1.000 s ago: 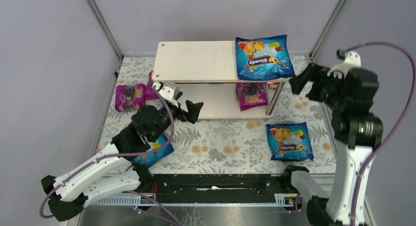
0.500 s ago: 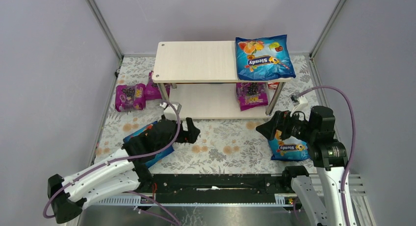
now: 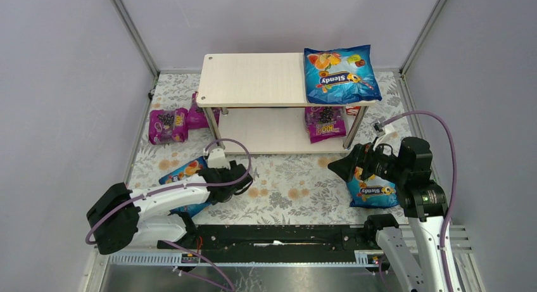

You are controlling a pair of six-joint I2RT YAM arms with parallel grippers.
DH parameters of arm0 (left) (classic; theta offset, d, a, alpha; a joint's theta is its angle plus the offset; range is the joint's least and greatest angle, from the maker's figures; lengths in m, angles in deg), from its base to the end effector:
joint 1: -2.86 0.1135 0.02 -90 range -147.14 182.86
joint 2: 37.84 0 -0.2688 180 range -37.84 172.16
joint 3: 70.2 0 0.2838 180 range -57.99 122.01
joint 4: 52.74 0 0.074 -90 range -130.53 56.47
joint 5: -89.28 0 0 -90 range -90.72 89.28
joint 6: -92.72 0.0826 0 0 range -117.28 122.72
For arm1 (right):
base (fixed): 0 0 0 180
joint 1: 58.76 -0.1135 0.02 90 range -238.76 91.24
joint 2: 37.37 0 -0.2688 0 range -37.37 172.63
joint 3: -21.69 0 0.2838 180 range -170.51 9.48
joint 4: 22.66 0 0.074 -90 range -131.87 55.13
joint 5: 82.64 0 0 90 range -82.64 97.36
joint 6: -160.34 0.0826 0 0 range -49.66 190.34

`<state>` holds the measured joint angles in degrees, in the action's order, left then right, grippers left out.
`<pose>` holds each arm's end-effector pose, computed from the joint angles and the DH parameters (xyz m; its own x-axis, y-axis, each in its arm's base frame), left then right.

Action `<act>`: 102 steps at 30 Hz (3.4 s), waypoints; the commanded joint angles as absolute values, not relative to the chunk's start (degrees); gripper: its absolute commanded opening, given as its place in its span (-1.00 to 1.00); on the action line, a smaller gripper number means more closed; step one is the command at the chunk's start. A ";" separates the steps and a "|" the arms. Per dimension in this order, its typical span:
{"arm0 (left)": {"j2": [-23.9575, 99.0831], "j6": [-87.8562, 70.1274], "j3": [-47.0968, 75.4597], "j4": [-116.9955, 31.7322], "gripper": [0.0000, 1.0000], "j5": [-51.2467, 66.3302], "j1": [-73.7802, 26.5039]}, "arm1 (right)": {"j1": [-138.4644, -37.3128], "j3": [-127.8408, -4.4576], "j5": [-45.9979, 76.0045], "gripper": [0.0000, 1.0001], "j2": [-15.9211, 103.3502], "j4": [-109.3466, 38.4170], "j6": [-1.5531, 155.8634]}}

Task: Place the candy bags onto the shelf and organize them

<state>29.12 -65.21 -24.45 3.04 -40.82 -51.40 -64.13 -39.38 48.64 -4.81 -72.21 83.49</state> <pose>0.1660 -0.1396 0.1245 -0.7107 -0.2260 -0.6662 -0.3260 0.9450 0.0272 0.1640 0.0701 0.3448 -0.5035 0.1244 -0.8550 -0.5841 0.6801 0.4430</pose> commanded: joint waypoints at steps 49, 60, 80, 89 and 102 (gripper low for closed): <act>52.35 -32.27 -0.74 -35.59 -1.00 -9.60 -74.72 | -64.68 -19.16 51.87 1.00 3.18 -55.55 102.73; 39.15 -26.82 -5.81 -43.00 -0.20 -12.74 -72.69 | -71.46 -13.25 49.15 0.96 4.66 -50.54 107.37; 16.48 -15.51 -12.17 -34.68 0.30 -29.22 -71.76 | -115.57 -5.05 24.81 0.31 21.78 -22.53 133.21; 18.57 -16.36 -10.94 -33.97 0.33 -30.10 -71.67 | -109.05 -12.79 2.05 -0.86 10.61 -50.36 126.03; 19.07 -32.83 -20.76 -34.70 0.49 -24.42 -70.87 | -94.36 -28.86 -2.27 0.03 26.53 -54.55 103.67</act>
